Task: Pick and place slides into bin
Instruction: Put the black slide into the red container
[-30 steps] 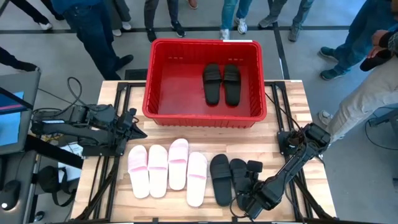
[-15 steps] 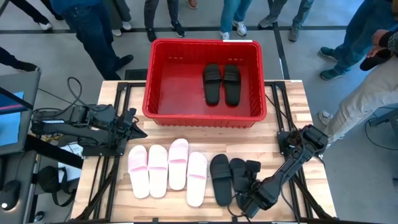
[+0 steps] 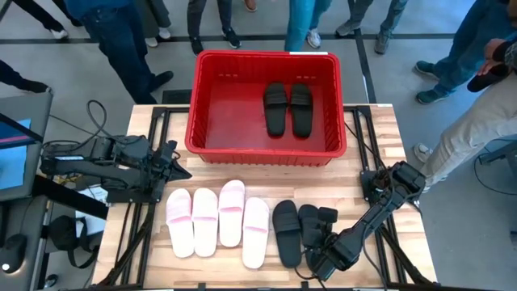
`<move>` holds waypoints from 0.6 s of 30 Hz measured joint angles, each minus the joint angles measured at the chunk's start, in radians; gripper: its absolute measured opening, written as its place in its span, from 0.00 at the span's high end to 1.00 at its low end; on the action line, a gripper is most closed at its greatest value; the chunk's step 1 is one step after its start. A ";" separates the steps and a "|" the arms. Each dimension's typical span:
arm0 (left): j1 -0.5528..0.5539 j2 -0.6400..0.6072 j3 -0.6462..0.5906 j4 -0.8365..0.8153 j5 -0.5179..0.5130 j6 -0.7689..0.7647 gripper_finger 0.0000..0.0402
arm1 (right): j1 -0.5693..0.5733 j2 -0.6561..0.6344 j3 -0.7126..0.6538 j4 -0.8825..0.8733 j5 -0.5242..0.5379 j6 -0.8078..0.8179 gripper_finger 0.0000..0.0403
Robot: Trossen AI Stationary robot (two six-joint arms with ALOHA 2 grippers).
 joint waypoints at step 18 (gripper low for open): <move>0.000 0.000 0.000 0.001 -0.017 0.005 1.00 | 0.008 -0.001 0.077 -0.176 0.000 0.108 1.00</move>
